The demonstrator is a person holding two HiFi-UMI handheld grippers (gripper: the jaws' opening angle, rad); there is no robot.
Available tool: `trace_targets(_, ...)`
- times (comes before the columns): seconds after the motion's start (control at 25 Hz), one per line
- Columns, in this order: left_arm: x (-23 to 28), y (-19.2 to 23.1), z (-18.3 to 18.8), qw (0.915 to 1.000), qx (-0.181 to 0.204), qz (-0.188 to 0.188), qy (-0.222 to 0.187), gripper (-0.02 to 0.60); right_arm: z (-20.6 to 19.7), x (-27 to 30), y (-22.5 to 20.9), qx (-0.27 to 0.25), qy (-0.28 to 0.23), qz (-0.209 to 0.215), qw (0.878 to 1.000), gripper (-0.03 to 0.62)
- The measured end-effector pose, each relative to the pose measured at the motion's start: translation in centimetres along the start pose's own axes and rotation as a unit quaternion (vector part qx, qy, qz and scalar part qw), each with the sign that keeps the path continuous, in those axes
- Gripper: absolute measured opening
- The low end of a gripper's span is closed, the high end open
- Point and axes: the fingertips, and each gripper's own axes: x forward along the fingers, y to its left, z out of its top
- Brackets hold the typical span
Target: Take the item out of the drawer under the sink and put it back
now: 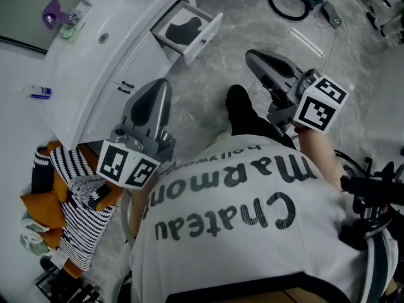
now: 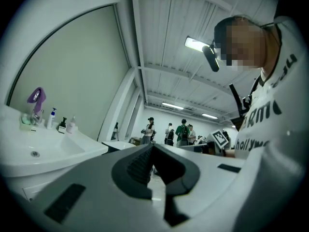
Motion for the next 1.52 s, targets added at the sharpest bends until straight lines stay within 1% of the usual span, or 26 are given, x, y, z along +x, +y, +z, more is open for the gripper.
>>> trace_targets(0.24,0.7,0.6,-0.7,0.9998,0.007,0.008,-0.019,0.009,-1.0,0.6,-2.1,0.019,0.003,0.006,1.000,0.012)
trace_targets(0.36,1.7,1.2,-1.4,0.9997,0.014,0.017,-0.005,0.009,-0.8,1.2,-3.4,0.034,0.000,0.010,0.999,0.012)
trace_targets(0.52,3.6,2.3,-1.9,0.9996,0.009,0.026,0.005,0.009,0.1,2.0,-5.8,0.044,-0.002,0.010,0.999,0.012)
trace_targets(0.68,5.5,4.3,-2.6,0.9986,0.004,0.052,0.010,0.009,0.4,2.9,-8.4,0.050,0.004,0.011,0.999,0.012)
trace_targets(0.88,8.5,6.6,-3.4,0.9972,0.000,0.071,0.024,0.009,1.3,4.9,-12.2,0.056,0.011,0.020,0.998,0.012)
trace_targets(1.08,12.6,9.5,-4.4,0.9945,-0.006,0.094,0.047,0.009,2.1,8.2,-16.6,0.062,0.037,0.038,0.997,0.012)
trace_targets(1.32,17.7,13.6,-6.5,0.9889,-0.031,0.127,0.069,0.009,3.4,12.6,-22.6,0.082,0.059,0.052,0.994,0.012)
trace_targets(1.52,21.0,15.4,-8.1,0.9842,-0.048,0.149,0.083,0.009,4.3,15.3,-26.6,0.100,0.072,0.064,0.990,0.012)
